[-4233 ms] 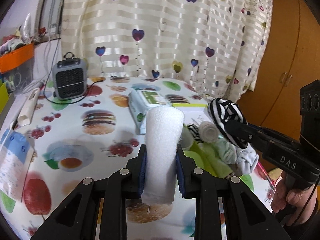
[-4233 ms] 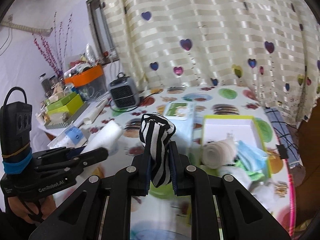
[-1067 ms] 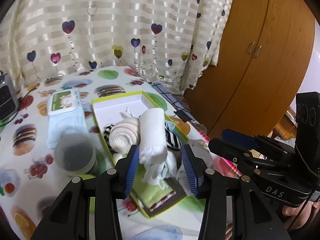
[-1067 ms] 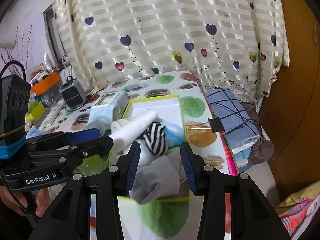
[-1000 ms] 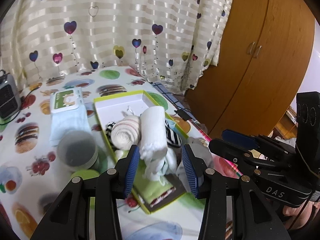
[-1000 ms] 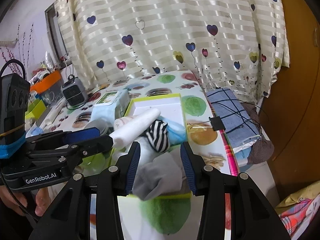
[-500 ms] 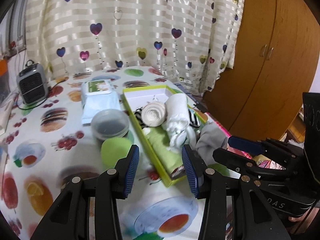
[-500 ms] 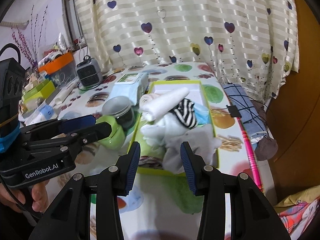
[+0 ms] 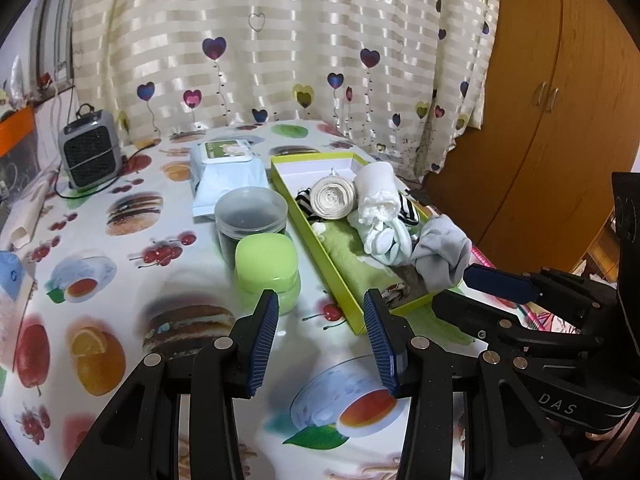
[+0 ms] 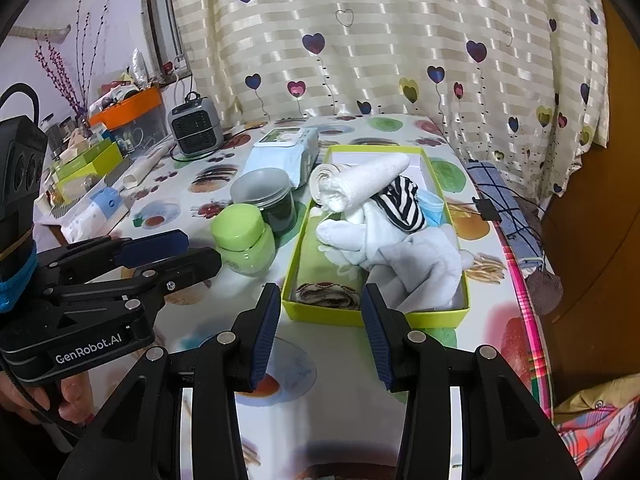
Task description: Organize soft objects
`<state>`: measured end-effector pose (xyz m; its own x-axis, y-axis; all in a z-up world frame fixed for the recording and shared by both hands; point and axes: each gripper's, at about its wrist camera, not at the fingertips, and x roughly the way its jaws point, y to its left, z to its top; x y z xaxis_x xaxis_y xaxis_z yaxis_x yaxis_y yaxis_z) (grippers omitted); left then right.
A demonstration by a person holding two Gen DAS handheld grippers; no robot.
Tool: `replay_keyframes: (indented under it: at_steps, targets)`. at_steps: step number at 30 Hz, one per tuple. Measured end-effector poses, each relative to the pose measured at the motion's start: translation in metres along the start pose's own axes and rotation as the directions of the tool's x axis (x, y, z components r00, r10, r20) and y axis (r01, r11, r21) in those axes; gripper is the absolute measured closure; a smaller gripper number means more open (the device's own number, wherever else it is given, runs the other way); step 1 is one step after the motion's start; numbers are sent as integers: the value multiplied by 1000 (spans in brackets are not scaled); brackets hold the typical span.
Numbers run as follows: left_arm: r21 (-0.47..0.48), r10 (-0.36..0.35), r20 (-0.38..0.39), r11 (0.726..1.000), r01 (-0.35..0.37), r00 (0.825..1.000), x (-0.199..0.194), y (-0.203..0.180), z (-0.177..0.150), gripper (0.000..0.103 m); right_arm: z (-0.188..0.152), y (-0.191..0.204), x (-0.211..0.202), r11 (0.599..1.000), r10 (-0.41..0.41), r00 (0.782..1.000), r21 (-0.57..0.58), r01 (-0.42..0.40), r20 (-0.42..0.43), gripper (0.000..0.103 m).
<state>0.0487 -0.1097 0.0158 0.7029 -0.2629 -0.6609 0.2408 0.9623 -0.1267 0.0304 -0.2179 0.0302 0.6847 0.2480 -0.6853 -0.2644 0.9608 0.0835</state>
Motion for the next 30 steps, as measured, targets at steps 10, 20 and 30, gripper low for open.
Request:
replay_keyframes:
  at_steps: [10,20,30]
  targets:
    - [7,12,4,1000,-12,1000,-2,0,-7,60,-6,3,5,1000,9,1000,-4,-9,-19,60]
    - [3,24,-9,1000,-24,1000,2,-2,-11,60,-10,2,8,1000,8,1000,-4,-8,-26,60]
    - [-2,40,-31,999,-40,999,13,2,-14,60,-12,-4,15,1000,13,999,1,-13,-46,60]
